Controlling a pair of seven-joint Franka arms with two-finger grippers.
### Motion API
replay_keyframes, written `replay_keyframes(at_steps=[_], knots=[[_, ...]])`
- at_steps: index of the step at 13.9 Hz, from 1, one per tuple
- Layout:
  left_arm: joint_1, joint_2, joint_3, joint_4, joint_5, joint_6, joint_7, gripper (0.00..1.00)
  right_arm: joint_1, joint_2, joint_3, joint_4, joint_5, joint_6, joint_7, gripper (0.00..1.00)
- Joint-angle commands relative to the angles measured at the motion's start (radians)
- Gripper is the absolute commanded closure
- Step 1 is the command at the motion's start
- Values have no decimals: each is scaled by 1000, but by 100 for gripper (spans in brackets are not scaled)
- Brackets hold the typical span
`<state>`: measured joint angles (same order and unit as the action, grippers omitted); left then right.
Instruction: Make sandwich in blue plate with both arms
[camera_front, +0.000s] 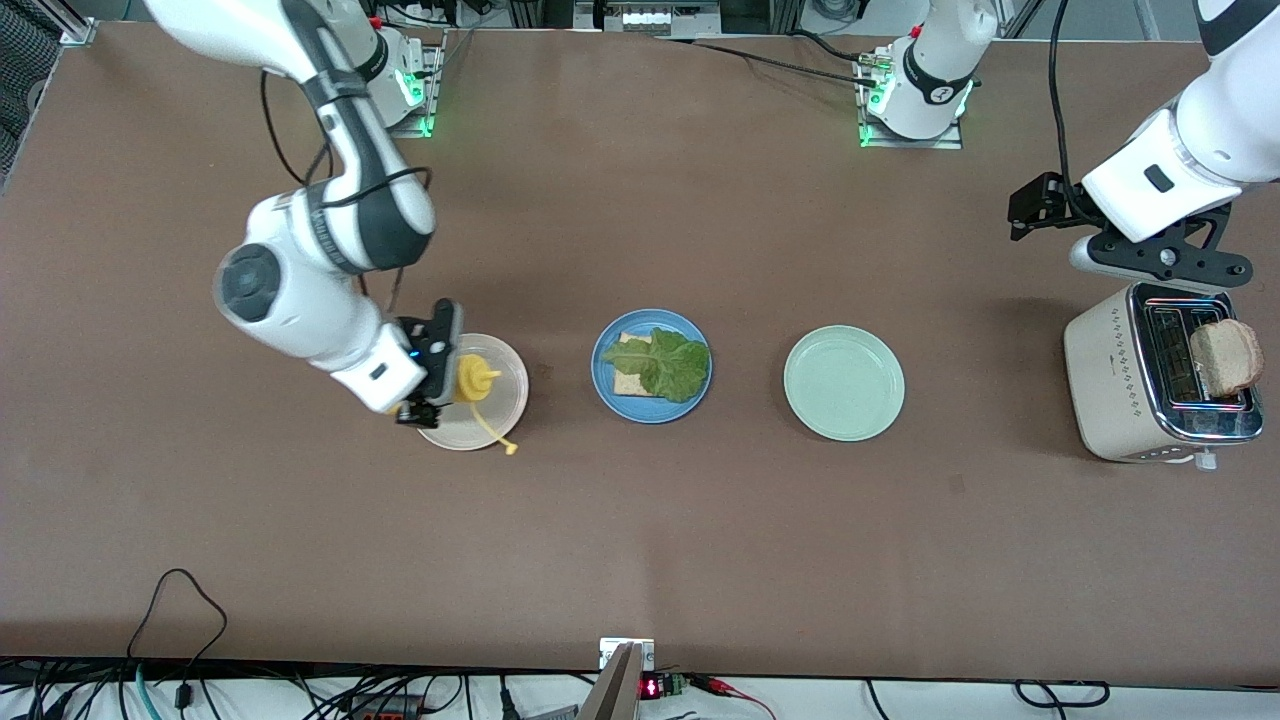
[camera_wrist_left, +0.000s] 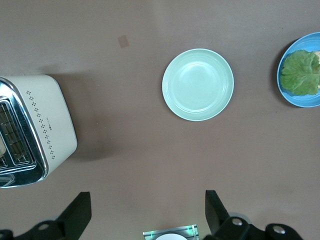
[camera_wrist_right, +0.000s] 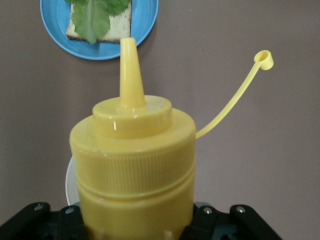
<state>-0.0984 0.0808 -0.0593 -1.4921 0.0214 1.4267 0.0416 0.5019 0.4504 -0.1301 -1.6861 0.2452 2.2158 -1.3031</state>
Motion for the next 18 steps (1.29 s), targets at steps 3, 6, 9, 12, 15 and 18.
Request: replay_keyframes(at_steps=[3,6,9,12,15,18], knots=[[-9,17,1,29,-12,27,-8,0,308,140,-210,111,-38,-10,171,100],[-4,17,1,29,-12,24,-8,0,449,215,-311,161,-87,-22,214,100],[5,17,1,27,-12,24,-6,0,498,272,-330,201,-173,-42,277,100],[6,17,3,20,-14,70,-6,0,541,356,-339,298,-240,-111,349,100],[11,16,12,15,-12,64,7,0,550,389,-339,321,-257,-113,390,100],[22,16,12,12,-12,58,9,0,586,442,-341,347,-276,-114,479,100]])
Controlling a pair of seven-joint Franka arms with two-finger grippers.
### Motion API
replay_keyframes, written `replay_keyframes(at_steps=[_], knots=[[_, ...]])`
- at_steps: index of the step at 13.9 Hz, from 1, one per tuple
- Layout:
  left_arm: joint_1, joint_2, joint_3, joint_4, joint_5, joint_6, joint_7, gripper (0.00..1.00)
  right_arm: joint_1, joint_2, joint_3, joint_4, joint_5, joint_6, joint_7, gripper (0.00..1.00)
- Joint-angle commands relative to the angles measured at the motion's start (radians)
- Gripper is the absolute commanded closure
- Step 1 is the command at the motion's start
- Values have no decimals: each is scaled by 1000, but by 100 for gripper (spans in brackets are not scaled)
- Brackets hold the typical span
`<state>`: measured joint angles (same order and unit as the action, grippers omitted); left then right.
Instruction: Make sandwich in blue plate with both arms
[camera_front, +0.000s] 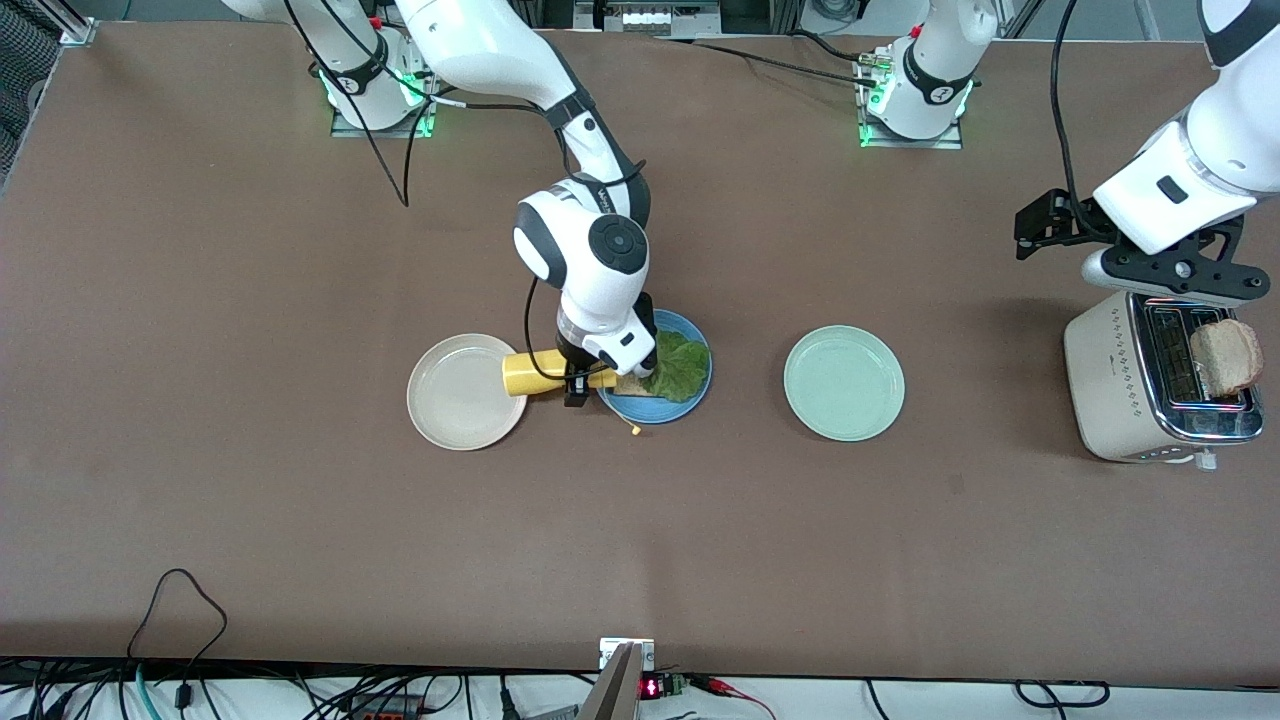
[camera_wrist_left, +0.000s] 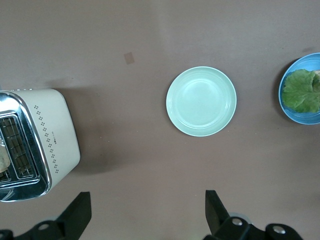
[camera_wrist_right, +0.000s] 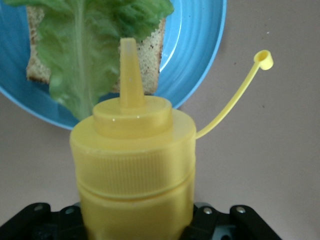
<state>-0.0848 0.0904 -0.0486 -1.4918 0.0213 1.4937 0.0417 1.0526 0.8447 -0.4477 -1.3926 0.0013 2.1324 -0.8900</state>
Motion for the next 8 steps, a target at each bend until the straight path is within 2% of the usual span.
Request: replay_keyframes(at_steps=[1,6,8], knots=[[17,6,1,10,-12,-9,9,0,37,59,-23,61,-50,-31,98,100],[30,8,1,8,-12,-21,12,0,58,73,-23,63,-130,-65,112,100],[30,6,1,8,-12,-30,12,0,57,65,-23,64,-130,-74,108,100]])
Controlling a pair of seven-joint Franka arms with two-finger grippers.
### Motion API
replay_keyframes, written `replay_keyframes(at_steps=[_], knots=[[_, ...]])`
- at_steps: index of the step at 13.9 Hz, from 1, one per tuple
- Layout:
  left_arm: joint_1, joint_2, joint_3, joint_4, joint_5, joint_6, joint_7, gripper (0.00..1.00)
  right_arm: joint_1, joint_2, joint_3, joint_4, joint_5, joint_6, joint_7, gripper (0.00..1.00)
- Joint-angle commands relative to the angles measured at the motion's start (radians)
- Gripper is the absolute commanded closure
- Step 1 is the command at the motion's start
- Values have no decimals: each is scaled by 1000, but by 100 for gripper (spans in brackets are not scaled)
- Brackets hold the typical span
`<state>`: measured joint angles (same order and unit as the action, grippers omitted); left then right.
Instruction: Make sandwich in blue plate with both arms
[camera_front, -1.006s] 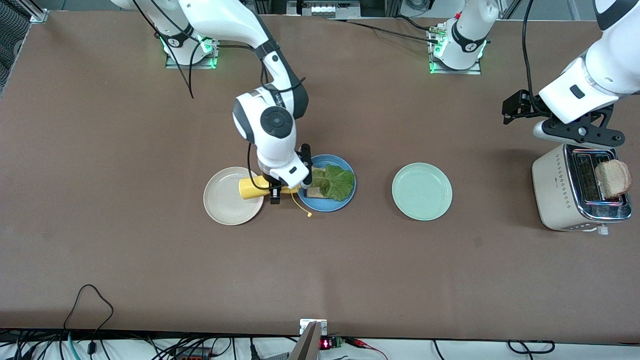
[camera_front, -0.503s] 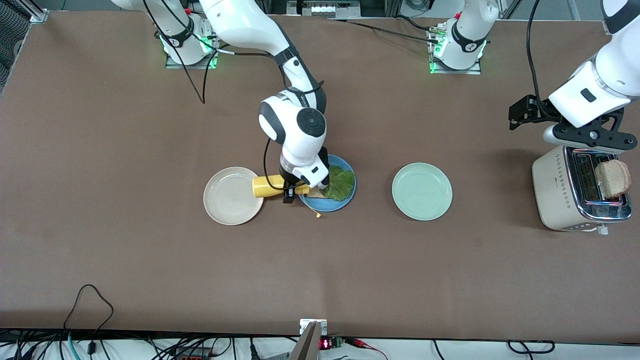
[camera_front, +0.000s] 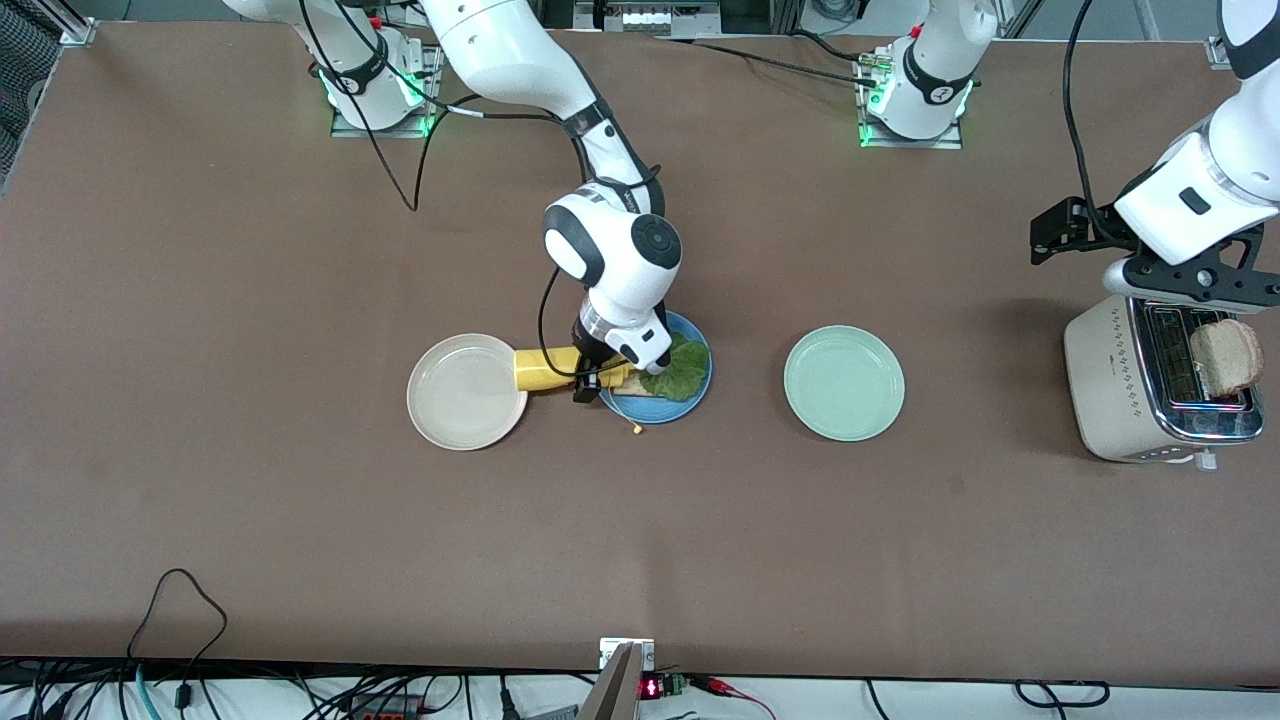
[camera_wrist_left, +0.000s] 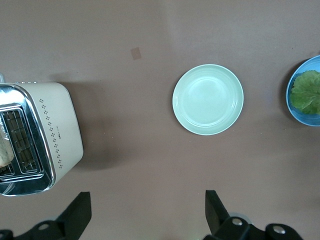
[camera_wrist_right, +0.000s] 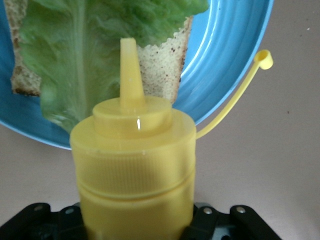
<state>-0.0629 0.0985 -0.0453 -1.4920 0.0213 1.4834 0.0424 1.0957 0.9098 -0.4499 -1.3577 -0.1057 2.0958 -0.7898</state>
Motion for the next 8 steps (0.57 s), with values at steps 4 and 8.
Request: replay_keyframes(at_steps=[4,8], knots=[[9,-2,-2,10,-12,-23,11,0,-2,-80,-18,31,-17,-68,0,100],[8,-2,-4,12,-12,-22,10,0,-124,-248,-4,-39,113,-65,-63,100]])
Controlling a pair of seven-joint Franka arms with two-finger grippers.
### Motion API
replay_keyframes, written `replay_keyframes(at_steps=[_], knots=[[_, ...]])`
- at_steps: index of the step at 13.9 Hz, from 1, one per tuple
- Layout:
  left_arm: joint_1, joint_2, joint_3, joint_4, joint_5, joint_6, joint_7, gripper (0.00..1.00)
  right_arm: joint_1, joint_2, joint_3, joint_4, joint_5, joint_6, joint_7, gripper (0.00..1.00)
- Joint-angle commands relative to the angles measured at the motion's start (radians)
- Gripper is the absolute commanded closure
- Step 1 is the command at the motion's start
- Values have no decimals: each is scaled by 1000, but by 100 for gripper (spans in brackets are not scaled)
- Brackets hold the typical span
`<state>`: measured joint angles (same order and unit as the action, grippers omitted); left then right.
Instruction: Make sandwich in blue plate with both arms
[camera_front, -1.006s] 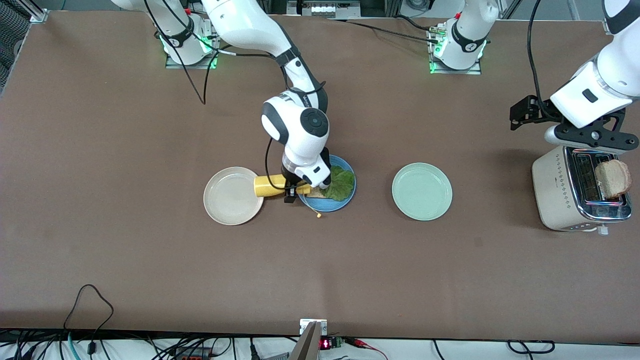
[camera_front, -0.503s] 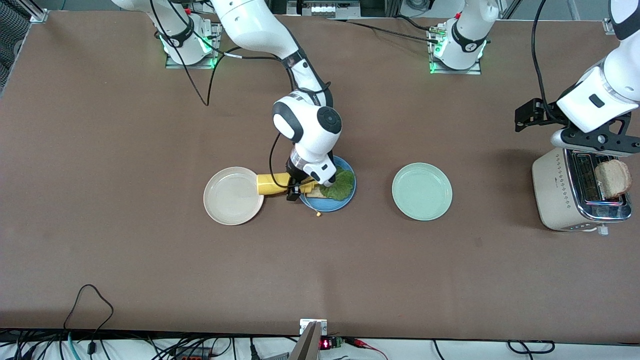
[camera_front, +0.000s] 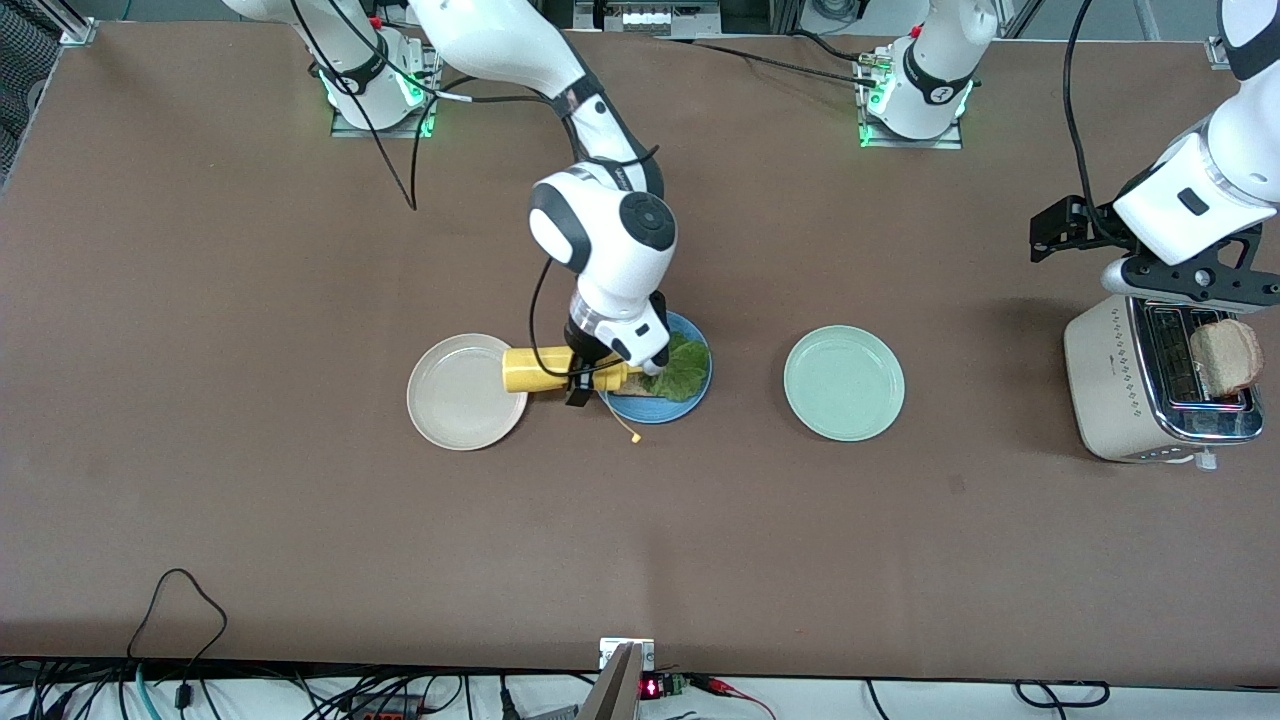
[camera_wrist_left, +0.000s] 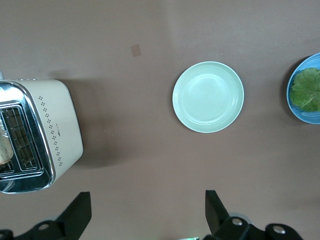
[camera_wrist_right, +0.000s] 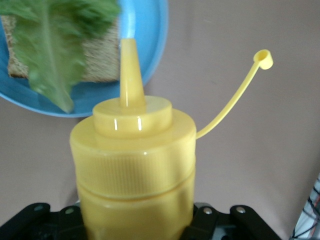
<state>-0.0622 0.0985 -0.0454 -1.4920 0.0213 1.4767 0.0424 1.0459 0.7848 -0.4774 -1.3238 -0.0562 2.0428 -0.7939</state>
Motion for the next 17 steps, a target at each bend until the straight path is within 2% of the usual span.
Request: replay_keyframes(at_steps=[1,4,7,9,12,13,15,17], knots=[[5,0,-5,13,-12,-12,8,0,-125,-171,31,-102,123,-10,-124,100],[5,0,-11,15,-12,-12,1,0,-286,-284,37,-184,293,-9,-301,100],[-7,0,-13,18,-11,-10,-9,0,-536,-364,141,-248,471,-12,-540,100],[-8,0,-19,16,-11,-12,-36,0,-709,-375,224,-256,560,-15,-693,100],[-10,15,-19,22,-7,-4,-50,0,-964,-368,356,-293,832,-23,-965,100],[-8,15,-18,21,-7,-9,-50,0,-1083,-351,412,-301,908,-73,-1061,100],[5,35,-16,21,-11,-80,-38,0,-1191,-316,442,-301,981,-160,-1175,100],[4,44,-16,21,-14,-79,-51,0,-1280,-273,451,-302,1039,-232,-1290,100]])
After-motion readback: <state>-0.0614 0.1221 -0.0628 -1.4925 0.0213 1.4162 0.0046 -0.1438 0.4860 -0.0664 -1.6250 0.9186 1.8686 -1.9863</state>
